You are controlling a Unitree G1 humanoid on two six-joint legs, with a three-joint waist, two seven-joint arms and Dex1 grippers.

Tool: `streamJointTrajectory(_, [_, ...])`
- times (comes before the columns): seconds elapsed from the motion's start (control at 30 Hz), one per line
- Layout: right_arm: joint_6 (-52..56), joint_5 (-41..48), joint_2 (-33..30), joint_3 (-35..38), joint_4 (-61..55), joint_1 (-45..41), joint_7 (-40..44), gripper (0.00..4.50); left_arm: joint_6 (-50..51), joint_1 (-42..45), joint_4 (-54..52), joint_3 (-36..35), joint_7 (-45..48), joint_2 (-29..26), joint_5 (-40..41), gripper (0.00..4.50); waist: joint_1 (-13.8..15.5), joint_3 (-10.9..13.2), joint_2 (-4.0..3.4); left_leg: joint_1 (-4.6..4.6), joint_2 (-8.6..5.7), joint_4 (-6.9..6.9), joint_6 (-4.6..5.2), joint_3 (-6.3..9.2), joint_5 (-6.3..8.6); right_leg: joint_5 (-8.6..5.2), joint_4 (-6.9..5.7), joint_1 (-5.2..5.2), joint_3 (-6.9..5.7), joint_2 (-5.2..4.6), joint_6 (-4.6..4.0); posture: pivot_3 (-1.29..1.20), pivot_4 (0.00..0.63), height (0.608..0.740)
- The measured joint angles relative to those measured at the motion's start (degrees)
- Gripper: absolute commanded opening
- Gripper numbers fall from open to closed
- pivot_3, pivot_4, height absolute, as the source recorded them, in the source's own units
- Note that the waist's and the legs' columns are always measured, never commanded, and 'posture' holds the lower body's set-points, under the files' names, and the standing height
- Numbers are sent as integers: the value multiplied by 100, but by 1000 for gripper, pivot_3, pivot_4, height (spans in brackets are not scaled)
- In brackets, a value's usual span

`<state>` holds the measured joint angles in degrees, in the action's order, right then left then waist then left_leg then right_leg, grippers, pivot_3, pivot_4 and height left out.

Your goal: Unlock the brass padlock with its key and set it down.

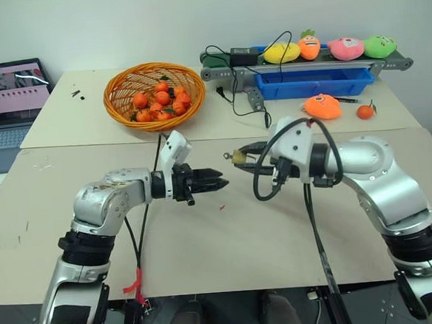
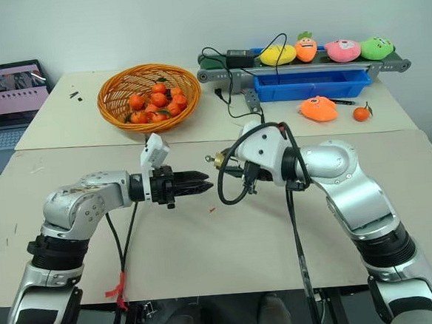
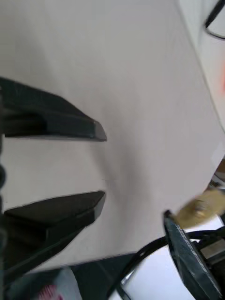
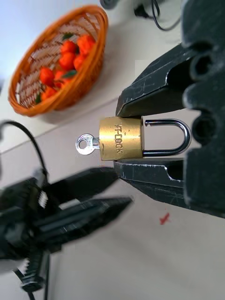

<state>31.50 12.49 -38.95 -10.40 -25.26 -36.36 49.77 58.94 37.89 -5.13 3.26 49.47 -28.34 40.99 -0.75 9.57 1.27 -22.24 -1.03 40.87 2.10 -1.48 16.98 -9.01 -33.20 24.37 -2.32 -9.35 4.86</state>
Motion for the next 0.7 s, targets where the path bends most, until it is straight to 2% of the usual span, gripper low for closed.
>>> streamJointTrajectory(0.03, [0, 1, 0, 0, 1, 1, 2, 905, 214, 57, -1, -170, -153, 115, 169, 3373, 3, 0, 0, -1, 0, 1, 0, -1, 0, 0, 0, 0, 0, -1, 0, 0, 150, 740])
streamJointTrajectory(0.07, [0, 1, 0, 0, 1, 0, 5, 905, 569, 171, 25, -481, -418, 338, 442, 3852, 13, 0, 0, 1, -1, 3, 0, 1, 0, 0, -1, -3, 0, -1, 0, 0, 150, 740])
streamJointTrajectory(0.4, [0, -94, -49, 249, 20, -109, -139, 905, 2388, 940, 744, -2066, -2340, 1400, 1780, 3852, -1, 1, 2, 5, -3, 3, -3, 3, -1, 1, 0, -7, -1, -2, 0, 0, 150, 740])
streamJointTrajectory(0.5, [0, -51, -37, -15, 1, -3, 18, 905, 2437, 1282, 795, -2562, -2721, 1411, 2013, 3852, -18, 1, 2, 10, -3, -1, -4, 1, -2, 1, 0, -9, 1, -2, -1, 0, 150, 740])
streamJointTrajectory(0.7, [-9, -51, -38, -23, 1, 13, 21, 905, 2874, 1277, 886, -2859, -3031, 1350, 2291, 3852, -9, 1, 2, 8, -4, -1, -5, 3, -3, 1, 0, -8, 1, -2, -1, 0, 150, 740])
